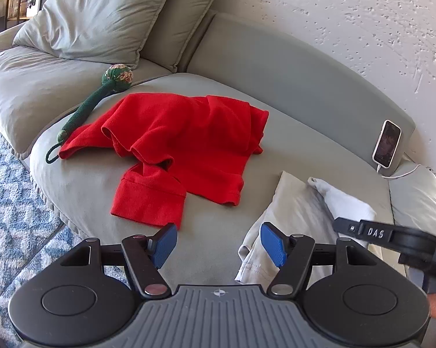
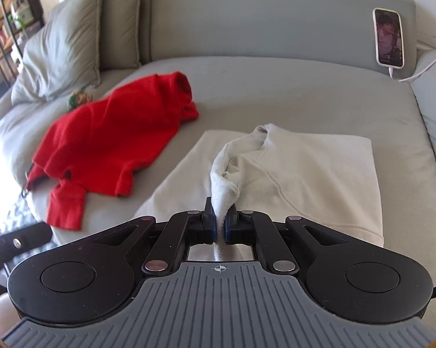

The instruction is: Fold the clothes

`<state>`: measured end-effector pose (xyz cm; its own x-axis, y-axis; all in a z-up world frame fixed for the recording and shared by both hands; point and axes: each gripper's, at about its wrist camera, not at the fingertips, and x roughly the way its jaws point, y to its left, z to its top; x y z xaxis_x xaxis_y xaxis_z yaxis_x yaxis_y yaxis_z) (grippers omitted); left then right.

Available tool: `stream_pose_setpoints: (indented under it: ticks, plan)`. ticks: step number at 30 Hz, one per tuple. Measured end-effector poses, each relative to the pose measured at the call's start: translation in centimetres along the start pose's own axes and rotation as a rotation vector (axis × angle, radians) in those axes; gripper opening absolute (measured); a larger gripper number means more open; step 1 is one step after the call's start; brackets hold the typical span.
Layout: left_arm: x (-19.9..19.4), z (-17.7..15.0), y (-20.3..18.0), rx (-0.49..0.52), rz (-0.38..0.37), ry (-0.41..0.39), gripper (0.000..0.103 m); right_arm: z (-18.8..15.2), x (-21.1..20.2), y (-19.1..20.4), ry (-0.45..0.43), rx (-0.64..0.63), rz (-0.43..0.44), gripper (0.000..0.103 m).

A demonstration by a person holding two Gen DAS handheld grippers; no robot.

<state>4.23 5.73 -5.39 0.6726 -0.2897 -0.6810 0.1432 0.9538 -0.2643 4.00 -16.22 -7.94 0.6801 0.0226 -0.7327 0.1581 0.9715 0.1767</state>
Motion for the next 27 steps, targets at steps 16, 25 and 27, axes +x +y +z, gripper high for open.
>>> stream_pose_setpoints:
  ticks: [16, 25, 27]
  plan:
    - [-1.0, 0.0, 0.9, -0.054, 0.02, -0.014, 0.065, 0.8, 1.9, 4.5, 0.236, -0.033, 0.259, 0.05]
    - [-1.3, -0.4, -2.3, 0.044, -0.1, -0.024, 0.036, -2.3, -5.8, -5.2, 0.146, 0.178, 0.314, 0.049]
    - [-0.6, -0.7, -4.5, 0.115, -0.156, -0.021, 0.029, -3.0, -8.1, -7.5, 0.05, 0.217, 0.224, 0.042]
